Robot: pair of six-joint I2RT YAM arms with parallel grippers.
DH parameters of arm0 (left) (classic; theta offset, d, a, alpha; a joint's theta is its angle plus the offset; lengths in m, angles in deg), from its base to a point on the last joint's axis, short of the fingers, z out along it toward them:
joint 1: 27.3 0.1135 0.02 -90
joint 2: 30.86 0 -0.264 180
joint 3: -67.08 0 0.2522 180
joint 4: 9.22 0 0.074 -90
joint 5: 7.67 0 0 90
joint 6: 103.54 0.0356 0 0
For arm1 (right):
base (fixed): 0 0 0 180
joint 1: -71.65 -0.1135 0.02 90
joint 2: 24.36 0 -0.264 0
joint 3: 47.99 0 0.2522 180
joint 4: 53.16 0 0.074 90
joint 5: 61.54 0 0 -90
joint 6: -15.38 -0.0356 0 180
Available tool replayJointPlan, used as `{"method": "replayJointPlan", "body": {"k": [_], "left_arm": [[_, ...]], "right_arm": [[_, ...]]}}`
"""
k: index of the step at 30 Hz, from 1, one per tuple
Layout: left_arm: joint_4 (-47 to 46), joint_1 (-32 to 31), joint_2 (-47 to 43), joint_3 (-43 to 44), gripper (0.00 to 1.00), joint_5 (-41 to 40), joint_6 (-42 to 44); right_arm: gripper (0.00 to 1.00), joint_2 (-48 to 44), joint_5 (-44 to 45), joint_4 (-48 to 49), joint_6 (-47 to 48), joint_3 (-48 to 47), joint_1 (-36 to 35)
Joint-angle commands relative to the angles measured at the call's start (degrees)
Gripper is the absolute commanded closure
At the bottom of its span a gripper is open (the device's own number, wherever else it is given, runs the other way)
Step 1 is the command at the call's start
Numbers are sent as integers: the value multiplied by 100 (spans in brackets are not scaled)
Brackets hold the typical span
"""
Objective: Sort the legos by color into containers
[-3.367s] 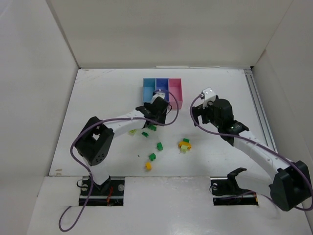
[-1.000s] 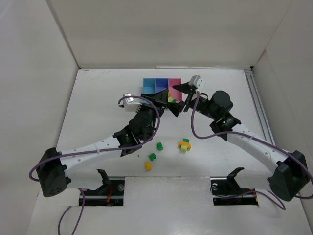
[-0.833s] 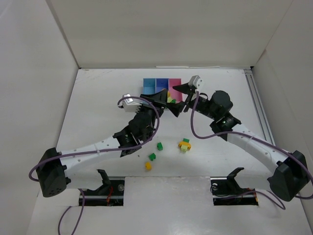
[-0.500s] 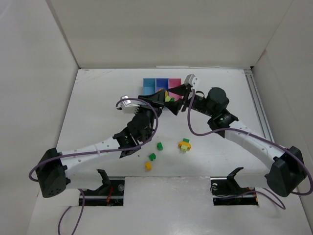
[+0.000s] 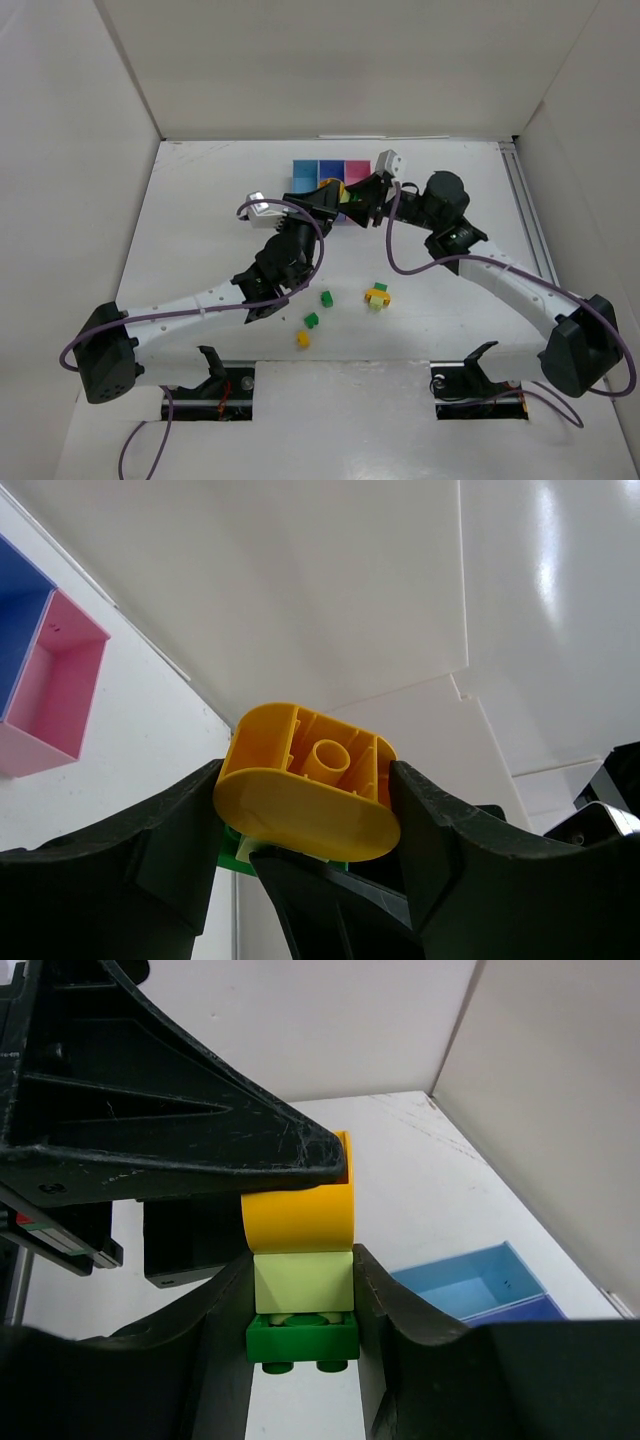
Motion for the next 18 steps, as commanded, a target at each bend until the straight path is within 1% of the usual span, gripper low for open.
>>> {"method": "replayJointPlan", "body": {"k": [1, 3, 4, 8, 9, 11, 15, 17, 18], "left_arm": [[-598, -72, -66, -8, 56, 340, 118], [-651, -72, -66, -8, 56, 340, 118], [-651, -72, -66, -69, 56, 340, 57], [-651, -72, -171, -69, 56, 288, 56], [-599, -72, -172, -69, 56, 166, 109], [-476, -72, -224, -69, 56, 33, 109], [50, -72, -225, 62, 59, -221, 109], [297, -2, -225, 203, 59, -222, 4], [507, 163, -164, 360, 60, -222, -118]], "right_arm": [[85, -69, -195, 93, 142, -168, 89], [91, -122, -195, 93, 212, -115, 89], [100, -122, -195, 93, 212, -114, 89], [100, -332, 24, -38, 212, 26, 212], [100, -385, 86, -308, 273, 26, 273], [100, -438, 87, -521, 274, 139, 352], [100, -727, 314, -688, 274, 553, 494], [100, -842, 490, -899, 274, 693, 625], [100, -904, 491, -969, 274, 746, 678]]}}
